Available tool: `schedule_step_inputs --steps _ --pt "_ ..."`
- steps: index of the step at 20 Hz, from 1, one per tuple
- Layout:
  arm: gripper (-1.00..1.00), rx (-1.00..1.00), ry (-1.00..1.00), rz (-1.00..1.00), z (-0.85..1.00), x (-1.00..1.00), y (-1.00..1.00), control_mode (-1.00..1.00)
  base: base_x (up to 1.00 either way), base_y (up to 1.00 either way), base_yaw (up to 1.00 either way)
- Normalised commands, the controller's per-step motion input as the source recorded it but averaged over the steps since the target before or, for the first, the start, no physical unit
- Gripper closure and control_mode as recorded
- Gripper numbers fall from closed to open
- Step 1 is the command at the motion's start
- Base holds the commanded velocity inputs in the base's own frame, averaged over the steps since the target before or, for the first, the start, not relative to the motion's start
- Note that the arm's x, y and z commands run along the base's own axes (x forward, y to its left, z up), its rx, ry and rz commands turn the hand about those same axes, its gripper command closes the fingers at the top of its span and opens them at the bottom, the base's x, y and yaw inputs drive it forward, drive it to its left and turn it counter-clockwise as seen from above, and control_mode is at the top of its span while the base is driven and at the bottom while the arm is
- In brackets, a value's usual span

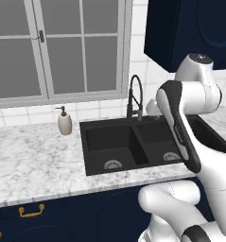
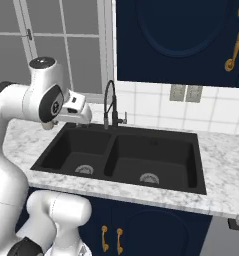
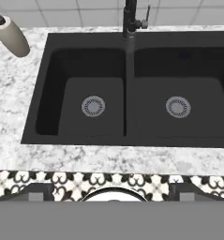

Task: Navigate to the stove.

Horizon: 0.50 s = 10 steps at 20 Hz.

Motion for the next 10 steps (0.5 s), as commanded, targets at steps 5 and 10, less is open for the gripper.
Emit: schedule_step_inputs --steps 5,10 --pt "-1.00 0.00 -0.03 -0.05 0.33 -1.00 -0.15 -1.00 0.00 0.00 0.00" --pt "-1.00 0.00 0.00 -0.05 0.39 -0.96 -0.13 -1.00 0.00 0.00 0.00"
